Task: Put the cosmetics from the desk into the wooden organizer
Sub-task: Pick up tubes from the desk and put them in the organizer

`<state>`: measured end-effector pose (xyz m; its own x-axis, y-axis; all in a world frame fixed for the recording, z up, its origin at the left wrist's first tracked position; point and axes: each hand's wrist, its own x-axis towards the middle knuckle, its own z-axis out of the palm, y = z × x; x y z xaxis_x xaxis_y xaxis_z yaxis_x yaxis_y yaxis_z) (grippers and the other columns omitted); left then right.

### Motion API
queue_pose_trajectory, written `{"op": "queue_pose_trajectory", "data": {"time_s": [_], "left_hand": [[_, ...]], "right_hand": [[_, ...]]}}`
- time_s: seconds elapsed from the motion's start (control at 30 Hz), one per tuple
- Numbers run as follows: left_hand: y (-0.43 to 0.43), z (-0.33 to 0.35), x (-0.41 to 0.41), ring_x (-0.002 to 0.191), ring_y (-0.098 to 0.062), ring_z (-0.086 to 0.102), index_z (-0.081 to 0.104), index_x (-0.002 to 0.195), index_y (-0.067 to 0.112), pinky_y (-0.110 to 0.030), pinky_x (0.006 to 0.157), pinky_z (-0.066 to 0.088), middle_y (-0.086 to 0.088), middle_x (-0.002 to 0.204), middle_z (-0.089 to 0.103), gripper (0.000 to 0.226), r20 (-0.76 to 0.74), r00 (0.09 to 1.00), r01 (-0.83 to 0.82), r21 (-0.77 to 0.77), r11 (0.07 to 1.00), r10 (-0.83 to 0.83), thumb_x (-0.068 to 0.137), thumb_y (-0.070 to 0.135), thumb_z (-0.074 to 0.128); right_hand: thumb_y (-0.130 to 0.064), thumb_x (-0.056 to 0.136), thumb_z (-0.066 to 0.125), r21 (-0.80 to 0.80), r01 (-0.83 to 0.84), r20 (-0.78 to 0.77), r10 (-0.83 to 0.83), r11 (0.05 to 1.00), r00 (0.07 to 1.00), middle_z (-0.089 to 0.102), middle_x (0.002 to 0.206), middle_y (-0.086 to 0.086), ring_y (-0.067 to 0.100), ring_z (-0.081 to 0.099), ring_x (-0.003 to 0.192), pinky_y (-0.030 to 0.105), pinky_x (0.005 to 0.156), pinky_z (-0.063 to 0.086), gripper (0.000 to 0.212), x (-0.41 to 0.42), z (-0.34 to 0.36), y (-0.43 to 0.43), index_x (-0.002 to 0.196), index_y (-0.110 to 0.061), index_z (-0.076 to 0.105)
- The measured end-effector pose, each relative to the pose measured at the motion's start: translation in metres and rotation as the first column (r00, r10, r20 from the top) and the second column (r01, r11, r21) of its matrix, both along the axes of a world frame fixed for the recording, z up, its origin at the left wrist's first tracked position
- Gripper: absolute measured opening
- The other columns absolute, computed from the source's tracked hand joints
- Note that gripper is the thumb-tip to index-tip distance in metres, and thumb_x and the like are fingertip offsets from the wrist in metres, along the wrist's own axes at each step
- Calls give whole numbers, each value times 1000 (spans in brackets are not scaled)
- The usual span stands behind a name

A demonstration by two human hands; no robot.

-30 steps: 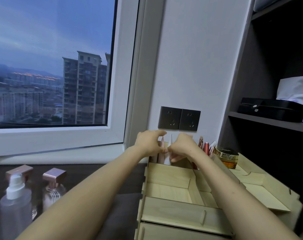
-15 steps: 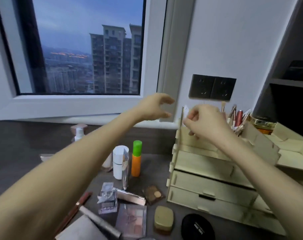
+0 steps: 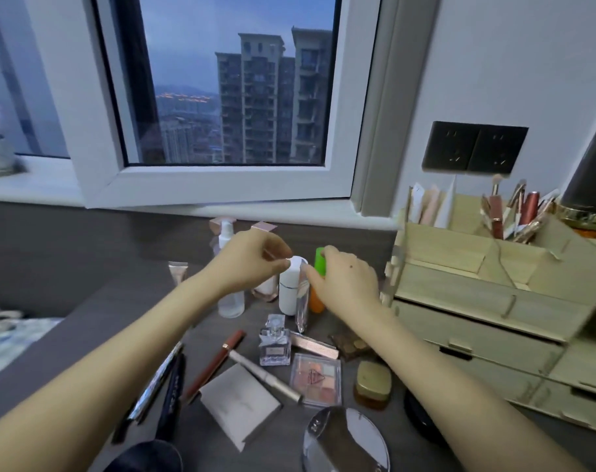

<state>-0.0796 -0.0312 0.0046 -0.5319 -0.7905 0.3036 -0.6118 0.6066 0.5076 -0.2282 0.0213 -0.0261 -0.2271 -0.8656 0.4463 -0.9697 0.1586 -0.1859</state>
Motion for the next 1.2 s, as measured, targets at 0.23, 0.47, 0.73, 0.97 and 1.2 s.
{"op": "queue_pose_trajectory", "data": {"time_s": [0.23,0.47,0.73,0.97,1.2], "left_hand": [[15,-15,-2,91,-16,65,70,99,14,-31,84,51,0,104,71,19,62,997,44,-27,999,-42,85,22,62],[14,-6,-24,85,-8,63,70,99,18,-31,86,52,6,98,71,19,-110,991,75,-49,996,-80,83,27,65],[35,37,-121,100,-8,62,66,112,21,-19,89,46,3,112,69,27,-342,872,349,-69,934,-351,87,16,60],[17,40,-186,121,-19,52,61,120,15,-26,99,38,-2,129,59,35,-184,942,264,-112,958,-282,90,6,46],[-6,24,-214,109,-24,57,64,114,15,-29,89,45,-9,119,61,36,-168,953,236,-101,966,-251,88,2,43]], "right_hand": [[-25,93,52,-24,-6,218,11,1000,976,63,79,14,37,63,85,30,62,38,29,-3,-13,-24,72,-6,61],[-22,91,56,-289,-15,220,82,957,972,69,72,11,26,63,72,31,64,43,28,-26,38,22,71,-4,66],[-20,89,55,-592,194,213,-80,782,974,66,62,7,25,65,64,32,66,53,27,-112,136,75,66,-8,64],[-7,92,47,-506,336,129,-315,795,940,60,66,13,21,49,61,24,47,30,30,-178,144,43,63,-3,55],[8,86,47,-325,422,125,-404,846,906,45,60,7,27,53,67,27,56,39,36,-204,129,-13,54,-7,41]]}}
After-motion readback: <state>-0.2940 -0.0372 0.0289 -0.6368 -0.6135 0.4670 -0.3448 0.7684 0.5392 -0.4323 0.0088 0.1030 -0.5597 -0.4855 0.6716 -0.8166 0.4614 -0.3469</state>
